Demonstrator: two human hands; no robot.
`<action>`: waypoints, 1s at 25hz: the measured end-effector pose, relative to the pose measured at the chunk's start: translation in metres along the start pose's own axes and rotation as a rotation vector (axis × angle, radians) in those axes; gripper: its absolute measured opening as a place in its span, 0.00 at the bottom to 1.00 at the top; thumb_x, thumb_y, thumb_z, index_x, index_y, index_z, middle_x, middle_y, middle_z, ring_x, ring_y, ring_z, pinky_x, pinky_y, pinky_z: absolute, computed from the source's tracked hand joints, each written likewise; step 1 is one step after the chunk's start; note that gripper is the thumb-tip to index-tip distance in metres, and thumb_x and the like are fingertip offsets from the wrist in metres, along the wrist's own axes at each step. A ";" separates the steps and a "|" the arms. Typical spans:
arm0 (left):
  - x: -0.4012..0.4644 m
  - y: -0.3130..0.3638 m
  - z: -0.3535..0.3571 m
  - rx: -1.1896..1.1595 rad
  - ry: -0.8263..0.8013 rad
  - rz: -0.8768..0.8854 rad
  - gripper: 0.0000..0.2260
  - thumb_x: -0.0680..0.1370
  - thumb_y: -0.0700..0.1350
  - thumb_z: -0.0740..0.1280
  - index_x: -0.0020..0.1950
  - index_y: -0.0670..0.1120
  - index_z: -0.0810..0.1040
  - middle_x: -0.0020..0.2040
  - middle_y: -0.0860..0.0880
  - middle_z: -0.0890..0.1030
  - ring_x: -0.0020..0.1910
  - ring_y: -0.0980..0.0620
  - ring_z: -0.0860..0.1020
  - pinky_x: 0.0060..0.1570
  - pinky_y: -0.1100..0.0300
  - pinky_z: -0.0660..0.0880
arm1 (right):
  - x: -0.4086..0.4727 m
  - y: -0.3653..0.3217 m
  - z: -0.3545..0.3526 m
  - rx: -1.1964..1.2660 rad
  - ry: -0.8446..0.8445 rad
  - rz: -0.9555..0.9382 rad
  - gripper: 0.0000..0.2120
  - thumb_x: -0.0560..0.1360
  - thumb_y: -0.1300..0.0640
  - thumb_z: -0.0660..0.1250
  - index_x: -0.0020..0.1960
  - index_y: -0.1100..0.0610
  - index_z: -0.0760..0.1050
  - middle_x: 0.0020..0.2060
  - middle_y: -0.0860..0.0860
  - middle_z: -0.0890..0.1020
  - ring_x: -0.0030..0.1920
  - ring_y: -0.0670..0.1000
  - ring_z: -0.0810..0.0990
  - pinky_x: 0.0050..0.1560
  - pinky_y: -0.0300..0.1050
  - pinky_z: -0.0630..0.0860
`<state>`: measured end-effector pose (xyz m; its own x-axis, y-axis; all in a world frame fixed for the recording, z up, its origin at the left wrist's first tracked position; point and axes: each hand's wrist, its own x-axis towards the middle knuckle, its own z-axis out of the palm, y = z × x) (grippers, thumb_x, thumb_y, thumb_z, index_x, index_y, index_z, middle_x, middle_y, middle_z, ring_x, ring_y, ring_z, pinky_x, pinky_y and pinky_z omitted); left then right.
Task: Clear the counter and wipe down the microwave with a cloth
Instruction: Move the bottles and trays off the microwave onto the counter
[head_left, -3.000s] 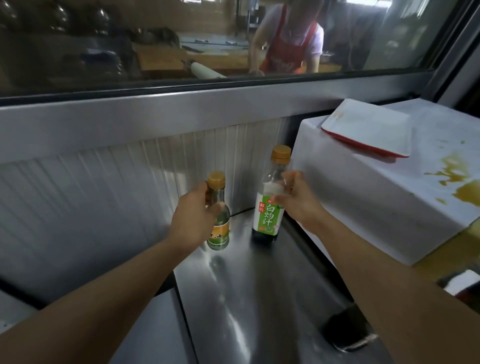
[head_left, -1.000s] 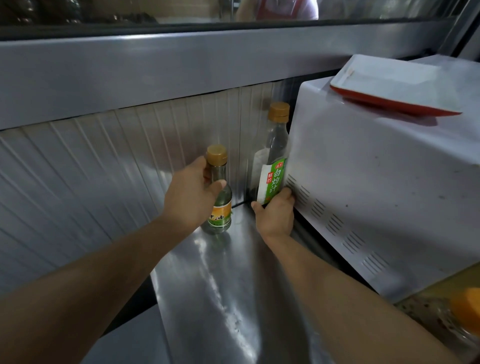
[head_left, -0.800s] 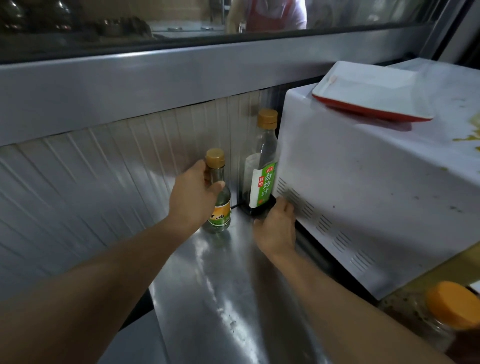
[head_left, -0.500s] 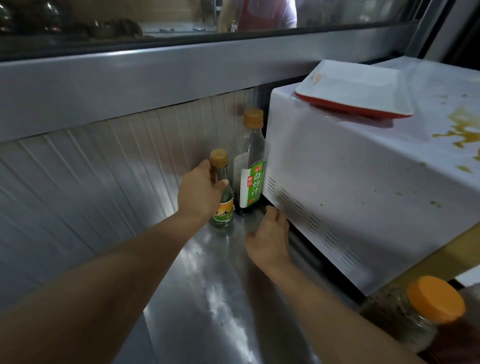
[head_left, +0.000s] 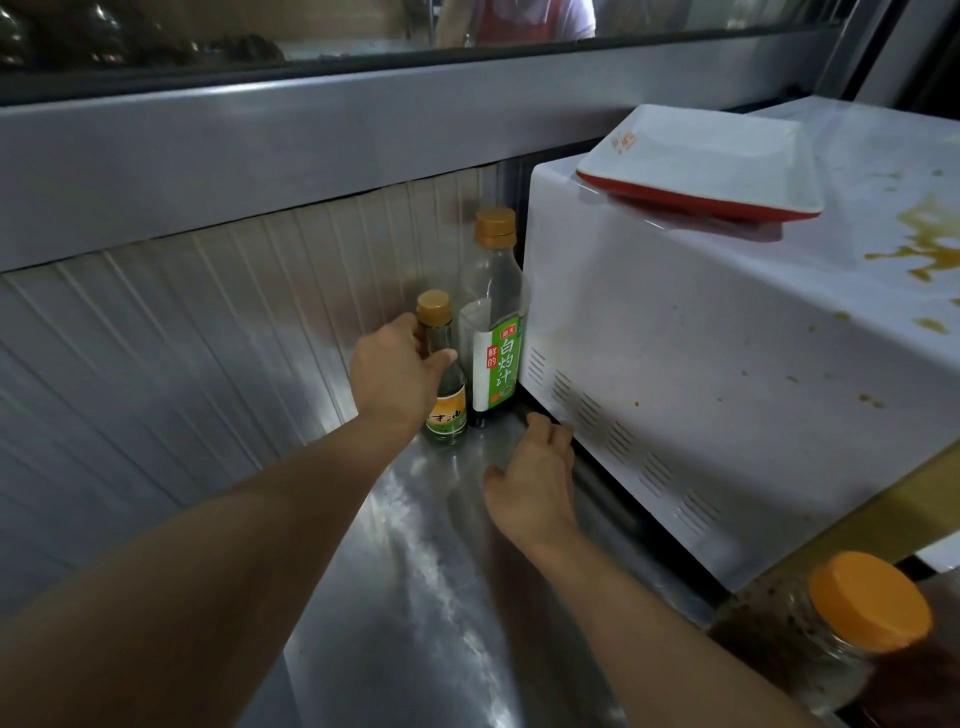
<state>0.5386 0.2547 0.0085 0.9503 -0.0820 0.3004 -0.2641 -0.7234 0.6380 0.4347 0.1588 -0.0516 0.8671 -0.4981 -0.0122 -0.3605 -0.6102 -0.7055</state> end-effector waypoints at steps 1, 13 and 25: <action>0.000 0.001 0.001 0.002 0.011 -0.002 0.11 0.70 0.49 0.73 0.41 0.44 0.75 0.39 0.45 0.82 0.42 0.44 0.79 0.43 0.52 0.75 | 0.000 0.000 -0.001 0.002 0.001 -0.002 0.30 0.71 0.61 0.67 0.69 0.62 0.60 0.66 0.60 0.64 0.66 0.60 0.64 0.65 0.48 0.65; -0.004 0.002 0.001 0.049 -0.037 -0.063 0.11 0.69 0.49 0.74 0.44 0.47 0.76 0.41 0.47 0.82 0.44 0.45 0.80 0.45 0.48 0.78 | -0.006 -0.003 -0.007 0.027 -0.017 0.003 0.29 0.71 0.61 0.67 0.68 0.62 0.60 0.67 0.60 0.63 0.67 0.61 0.63 0.67 0.51 0.65; -0.021 -0.003 -0.029 0.228 -0.216 -0.029 0.24 0.72 0.49 0.71 0.65 0.47 0.67 0.57 0.46 0.79 0.57 0.42 0.76 0.49 0.51 0.73 | -0.024 -0.011 -0.019 -0.026 -0.109 0.027 0.37 0.71 0.58 0.67 0.74 0.61 0.52 0.68 0.60 0.61 0.68 0.61 0.60 0.68 0.50 0.61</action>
<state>0.5150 0.2778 0.0208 0.9765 -0.1846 0.1113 -0.2153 -0.8605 0.4618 0.4117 0.1658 -0.0300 0.8886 -0.4455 -0.1095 -0.3922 -0.6138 -0.6852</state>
